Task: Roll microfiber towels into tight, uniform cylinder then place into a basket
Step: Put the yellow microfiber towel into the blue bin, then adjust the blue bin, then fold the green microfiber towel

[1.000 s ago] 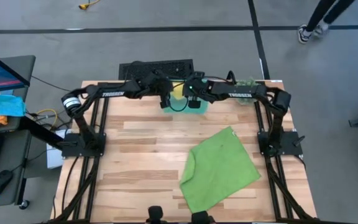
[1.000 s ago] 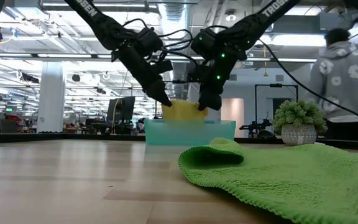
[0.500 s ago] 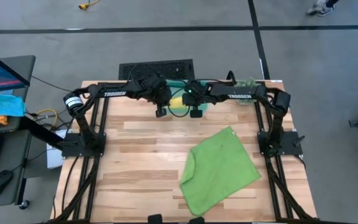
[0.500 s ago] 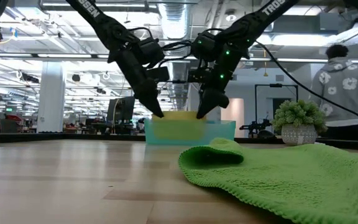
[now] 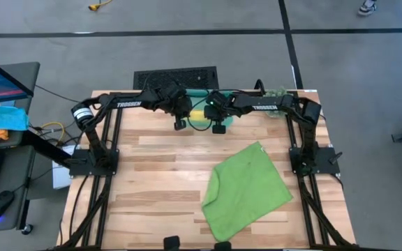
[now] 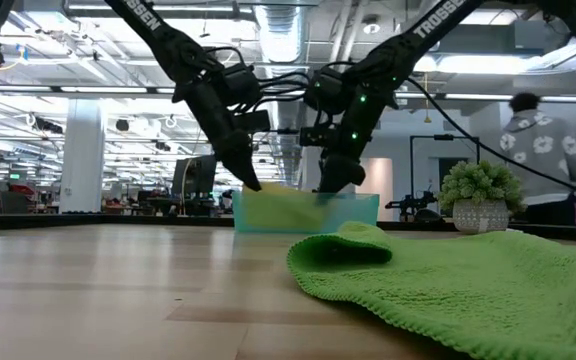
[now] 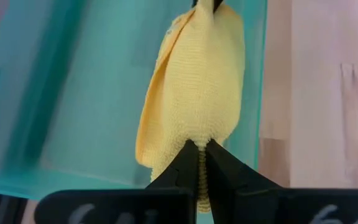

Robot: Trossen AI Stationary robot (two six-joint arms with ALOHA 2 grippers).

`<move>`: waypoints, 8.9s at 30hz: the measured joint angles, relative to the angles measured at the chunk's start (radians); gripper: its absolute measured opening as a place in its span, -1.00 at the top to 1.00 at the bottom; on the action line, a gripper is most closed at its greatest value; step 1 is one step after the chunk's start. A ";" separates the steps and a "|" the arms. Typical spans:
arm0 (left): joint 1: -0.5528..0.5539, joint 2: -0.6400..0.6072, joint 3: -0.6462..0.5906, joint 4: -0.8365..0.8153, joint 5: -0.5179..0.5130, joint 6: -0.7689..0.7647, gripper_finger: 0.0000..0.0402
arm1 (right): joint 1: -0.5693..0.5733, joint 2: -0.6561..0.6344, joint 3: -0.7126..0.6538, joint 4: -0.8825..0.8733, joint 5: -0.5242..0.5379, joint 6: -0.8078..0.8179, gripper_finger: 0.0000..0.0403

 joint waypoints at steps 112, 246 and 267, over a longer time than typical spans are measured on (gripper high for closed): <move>-0.729 -0.108 -0.153 0.045 0.045 -0.354 0.31 | 0.639 -0.429 -0.517 0.180 0.061 1.075 -0.10; -0.928 -0.102 -0.308 0.443 -0.299 -0.199 0.31 | 0.817 0.003 -0.017 -0.263 0.265 0.863 -0.10; -0.849 -0.102 -0.345 0.365 -0.199 -0.304 0.31 | 0.857 0.003 -0.023 -0.235 0.264 0.940 -0.10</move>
